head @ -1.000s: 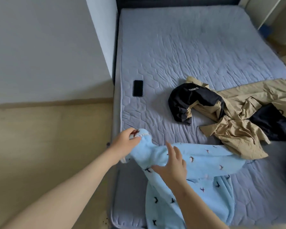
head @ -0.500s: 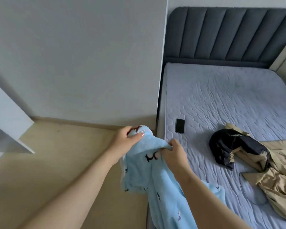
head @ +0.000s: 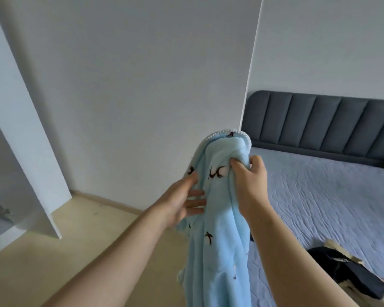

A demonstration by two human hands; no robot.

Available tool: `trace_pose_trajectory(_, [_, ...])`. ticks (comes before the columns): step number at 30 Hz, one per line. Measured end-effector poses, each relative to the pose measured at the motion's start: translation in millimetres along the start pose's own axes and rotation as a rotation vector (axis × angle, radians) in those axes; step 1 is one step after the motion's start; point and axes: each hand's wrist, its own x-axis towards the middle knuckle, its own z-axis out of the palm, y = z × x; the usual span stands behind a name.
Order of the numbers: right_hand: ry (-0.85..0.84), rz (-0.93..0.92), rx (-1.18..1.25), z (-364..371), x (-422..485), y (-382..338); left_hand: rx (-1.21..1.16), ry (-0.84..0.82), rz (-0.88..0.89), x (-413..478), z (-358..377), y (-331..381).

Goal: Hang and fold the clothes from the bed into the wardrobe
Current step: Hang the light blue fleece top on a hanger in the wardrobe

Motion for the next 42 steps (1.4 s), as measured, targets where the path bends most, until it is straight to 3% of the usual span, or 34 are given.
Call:
trace_pose_trajectory(3, [-0.095,-0.051,0.099,5,3,-28,-0.261,-0.137,0.007,-3,3,27])
trace_pose_trajectory(8, [-0.374,-0.003,0.2,23,-9,-48,-0.225,-0.315,0.136,-18,6,62])
trace_pose_trajectory(16, [-0.658,0.099,0.14,38,-26,-34,-0.116,0.108,0.159,-21,-22,62])
trace_pose_trajectory(19, [-0.757,0.142,0.221,38,-27,-29,-0.21,0.188,0.238,-20,-31,63])
trace_pose_trajectory(22, [-0.485,0.216,0.267,36,-21,-24,-0.302,0.243,0.322,-22,-39,69])
trace_pose_trajectory(25, [-0.29,0.166,0.032,37,-13,-14,-0.308,0.237,0.359,-30,-44,69])
trace_pose_trajectory(31, [-0.585,0.245,-0.087,54,-26,2,-0.342,0.299,0.46,-43,-60,69])
trace_pose_trajectory(37, [-1.05,0.213,0.07,64,-46,16,-0.497,0.442,0.635,-53,-79,64])
trace_pose_trajectory(39, [-1.069,0.154,0.043,72,-53,18,-0.536,0.493,0.625,-57,-81,64])
trace_pose_trajectory(42, [-0.913,0.081,-0.081,83,-54,21,-0.598,0.554,0.626,-65,-86,63])
